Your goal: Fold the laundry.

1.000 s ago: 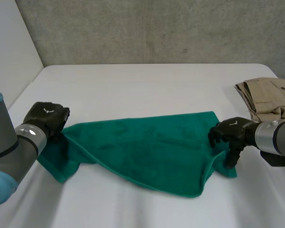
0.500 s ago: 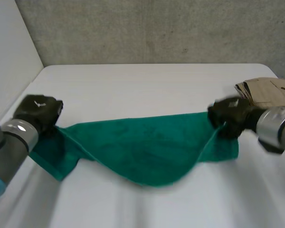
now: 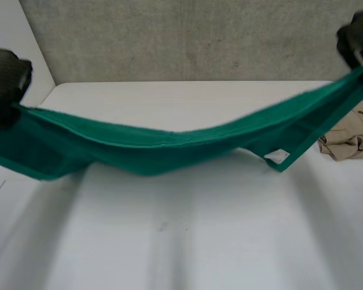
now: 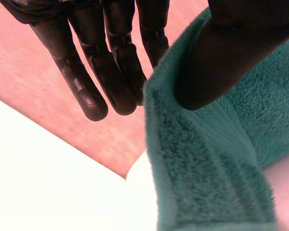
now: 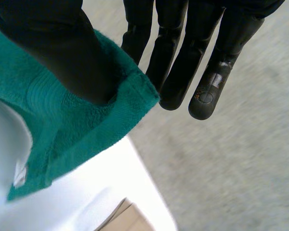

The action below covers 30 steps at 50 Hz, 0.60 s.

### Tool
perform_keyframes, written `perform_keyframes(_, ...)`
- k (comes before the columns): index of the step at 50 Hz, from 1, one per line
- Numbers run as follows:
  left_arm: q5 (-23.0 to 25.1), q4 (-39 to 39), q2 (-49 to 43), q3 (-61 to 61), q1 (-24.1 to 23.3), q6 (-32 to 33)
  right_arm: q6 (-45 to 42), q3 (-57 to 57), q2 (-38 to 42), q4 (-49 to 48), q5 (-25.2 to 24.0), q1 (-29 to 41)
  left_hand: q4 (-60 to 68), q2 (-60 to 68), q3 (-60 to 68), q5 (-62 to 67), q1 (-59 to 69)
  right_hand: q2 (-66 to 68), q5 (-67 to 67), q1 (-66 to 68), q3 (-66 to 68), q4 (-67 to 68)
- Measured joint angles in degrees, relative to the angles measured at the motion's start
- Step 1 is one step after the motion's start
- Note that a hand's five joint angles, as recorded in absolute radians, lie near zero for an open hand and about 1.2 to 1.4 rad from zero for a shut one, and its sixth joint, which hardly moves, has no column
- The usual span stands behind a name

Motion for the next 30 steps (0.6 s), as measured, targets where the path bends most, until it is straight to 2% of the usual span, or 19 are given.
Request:
perform_keyframes(3,0.22,0.73,-3.76,-0.61,0.06,1.57,-2.39,-0.05,4.32,0.51,1.25,0.64,0.00,0.00,0.00,0.00,0.00,0.00,0.00,0.00,0.00,0.00)
perform_keyframes(8,0.13,4.09,-16.19,0.18,-0.08,4.29,-5.15,-3.49,16.62,0.63,6.87,4.60,0.02,0.06,0.11,0.00,0.00,0.00,0.00,0.04,0.00,0.00)
perform_keyframes(12,-0.08,10.46,-29.88,5.30,-0.38,5.69,-5.65,-10.99,29.41,-0.81,13.49,9.26,0.02,0.09,0.12,0.00,0.00,0.00,0.00,0.04,0.00,0.00)
perform_keyframes(17,-0.10,19.68,-39.66,12.91,-0.66,6.31,-4.06,-21.02,39.24,-6.51,17.39,11.94,0.02,0.09,0.13,0.00,-0.02,0.00,0.00,0.04,0.00,0.00)
perform_keyframes(18,-0.08,24.32,-42.27,16.06,-0.76,6.78,-2.69,-25.75,42.39,-10.42,18.37,12.53,0.02,0.09,0.13,0.00,-0.02,0.00,0.00,0.04,0.00,0.01)
perform_keyframes(19,-0.08,24.32,-42.27,16.06,-0.76,6.78,-2.69,-25.75,42.39,-10.42,18.37,12.53,0.02,0.09,0.13,0.00,-0.02,0.00,0.00,0.04,0.00,0.01)
perform_keyframes(20,-0.06,30.17,-44.38,19.42,-0.87,7.42,-0.96,-30.72,45.10,-15.16,19.35,12.91,0.03,0.09,0.13,0.00,0.00,0.00,0.00,0.04,0.00,0.01)
perform_keyframes(22,-0.08,35.39,-45.41,21.86,-0.96,7.94,0.43,-34.32,46.69,-19.02,20.09,13.04,0.03,0.09,0.13,0.00,0.00,0.00,0.00,0.04,0.00,0.01)
perform_keyframes(24,-0.16,44.52,-46.11,25.18,-1.16,8.63,2.80,-40.29,48.56,-26.35,21.60,13.17,0.03,0.10,0.13,0.00,0.00,0.00,0.00,0.04,0.00,0.01)
perform_keyframes(26,-0.18,46.33,-46.10,25.68,-1.21,8.72,3.27,-41.52,48.82,-28.13,21.93,13.17,0.03,0.10,0.13,0.00,0.00,0.00,0.00,0.04,0.00,0.01)
perform_keyframes(27,-0.30,53.75,-45.54,27.42,-1.44,8.91,4.46,-44.73,49.25,-33.42,22.96,13.15,0.03,0.10,0.13,0.00,0.00,0.00,0.00,0.04,0.00,0.01)
perform_keyframes(30,-0.48,61.26,-44.25,28.49,-1.79,8.65,5.61,-48.02,48.93,-41.15,24.27,13.10,0.03,0.10,0.13,0.00,0.00,0.00,-0.01,0.04,0.00,0.01)
